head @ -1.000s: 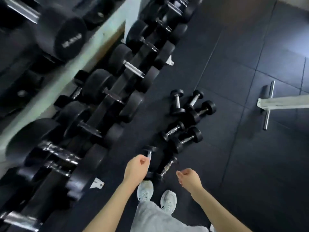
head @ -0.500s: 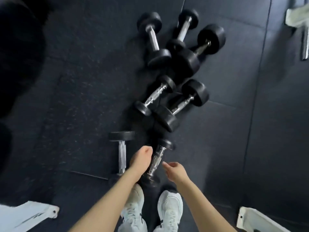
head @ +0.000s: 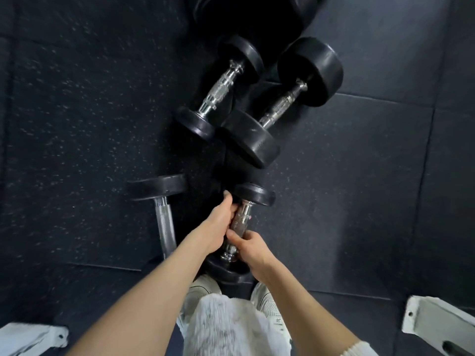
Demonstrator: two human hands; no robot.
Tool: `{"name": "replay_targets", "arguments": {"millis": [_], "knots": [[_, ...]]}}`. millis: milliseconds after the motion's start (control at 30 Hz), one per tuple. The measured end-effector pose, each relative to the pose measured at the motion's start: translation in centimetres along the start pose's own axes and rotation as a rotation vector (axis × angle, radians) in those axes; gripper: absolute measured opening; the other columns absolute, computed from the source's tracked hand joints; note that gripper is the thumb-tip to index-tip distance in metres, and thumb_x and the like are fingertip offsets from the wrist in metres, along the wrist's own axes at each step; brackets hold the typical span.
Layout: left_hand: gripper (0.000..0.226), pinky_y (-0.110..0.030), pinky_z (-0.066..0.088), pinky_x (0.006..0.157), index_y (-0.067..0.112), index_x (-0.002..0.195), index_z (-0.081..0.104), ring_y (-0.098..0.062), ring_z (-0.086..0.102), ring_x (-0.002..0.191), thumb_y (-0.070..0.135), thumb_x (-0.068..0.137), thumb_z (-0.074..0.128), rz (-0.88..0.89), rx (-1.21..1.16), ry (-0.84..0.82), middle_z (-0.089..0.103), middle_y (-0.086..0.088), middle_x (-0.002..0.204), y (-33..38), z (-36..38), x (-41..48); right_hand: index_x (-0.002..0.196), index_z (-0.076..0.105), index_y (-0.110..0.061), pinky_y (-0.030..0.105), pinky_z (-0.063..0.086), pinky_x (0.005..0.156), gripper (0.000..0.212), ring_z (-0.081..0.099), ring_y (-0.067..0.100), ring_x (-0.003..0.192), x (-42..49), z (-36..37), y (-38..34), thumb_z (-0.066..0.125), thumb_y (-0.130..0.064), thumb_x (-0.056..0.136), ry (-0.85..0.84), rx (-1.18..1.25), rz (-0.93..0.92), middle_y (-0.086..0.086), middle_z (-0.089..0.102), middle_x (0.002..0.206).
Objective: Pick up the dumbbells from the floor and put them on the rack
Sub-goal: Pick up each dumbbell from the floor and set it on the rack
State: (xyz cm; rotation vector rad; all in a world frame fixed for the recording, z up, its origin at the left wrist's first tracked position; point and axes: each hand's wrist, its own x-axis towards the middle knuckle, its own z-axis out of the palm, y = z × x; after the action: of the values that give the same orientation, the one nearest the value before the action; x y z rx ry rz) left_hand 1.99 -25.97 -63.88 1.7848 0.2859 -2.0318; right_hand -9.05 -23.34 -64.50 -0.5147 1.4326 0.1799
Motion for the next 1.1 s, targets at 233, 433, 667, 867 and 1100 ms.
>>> {"name": "replay_targets", "arguments": {"millis": [233, 433, 667, 867, 1100], "knots": [[0.047, -0.034, 0.048, 0.09, 0.015, 0.092, 0.063, -0.021, 0.06, 0.09, 0.046, 0.1, 0.029, 0.104, -0.1, 0.027, 0.066, -0.009, 0.092, 1.3, 1.8, -7.9, 0.11, 0.061, -0.006, 0.017, 0.049, 0.064, 0.03, 0.064, 0.011, 0.077, -8.3, -0.3, -3.4, 0.057, -0.03, 0.093, -0.031, -0.092, -0.09, 0.003, 0.069, 0.092], [0.022, -0.025, 0.05, 0.074, 0.011, 0.102, 0.058, -0.012, 0.06, 0.075, 0.026, 0.1, 0.042, 0.308, 0.057, 0.124, 0.063, 0.0, 0.083, 4.3, 4.5, -20.2, 0.084, 0.049, -0.022, 0.009, 0.038, 0.048, 0.016, 0.047, 0.002, 0.061, -21.2, -0.6, -9.8, 0.05, -0.033, 0.096, -0.026, -0.323, -0.179, -0.009, 0.052, 0.072], [0.023, -0.038, 0.05, 0.094, 0.016, 0.086, 0.064, -0.021, 0.064, 0.09, 0.026, 0.098, 0.047, 0.524, 0.086, 0.144, 0.069, -0.003, 0.088, 8.9, 6.5, -42.5, 0.1, 0.056, -0.017, 0.035, 0.051, 0.085, 0.027, 0.063, 0.018, 0.087, -42.7, 0.7, -18.4, 0.05, -0.043, 0.093, -0.019, -0.542, -0.289, 0.002, 0.066, 0.093], [0.025, -0.041, 0.053, 0.088, 0.014, 0.081, 0.065, -0.027, 0.068, 0.091, 0.029, 0.096, 0.052, 0.691, 0.08, 0.267, 0.072, -0.01, 0.091, 10.6, 6.5, -62.8, 0.078, 0.05, -0.017, 0.02, 0.037, 0.056, 0.026, 0.044, 0.008, 0.058, -62.7, 3.7, -23.9, 0.049, -0.037, 0.096, -0.077, -0.687, -0.447, -0.006, 0.049, 0.065], [0.043, -0.029, 0.047, 0.068, -0.007, 0.085, 0.063, -0.017, 0.056, 0.074, 0.035, 0.092, 0.057, 0.961, -0.076, 0.558, 0.063, -0.011, 0.079, 7.5, 2.5, -79.5, 0.108, 0.061, -0.003, 0.007, 0.044, 0.043, 0.03, 0.056, 0.008, 0.058, -78.5, 11.2, -25.6, 0.048, -0.028, 0.098, -0.239, -0.834, -0.633, 0.007, 0.064, 0.081]]}}
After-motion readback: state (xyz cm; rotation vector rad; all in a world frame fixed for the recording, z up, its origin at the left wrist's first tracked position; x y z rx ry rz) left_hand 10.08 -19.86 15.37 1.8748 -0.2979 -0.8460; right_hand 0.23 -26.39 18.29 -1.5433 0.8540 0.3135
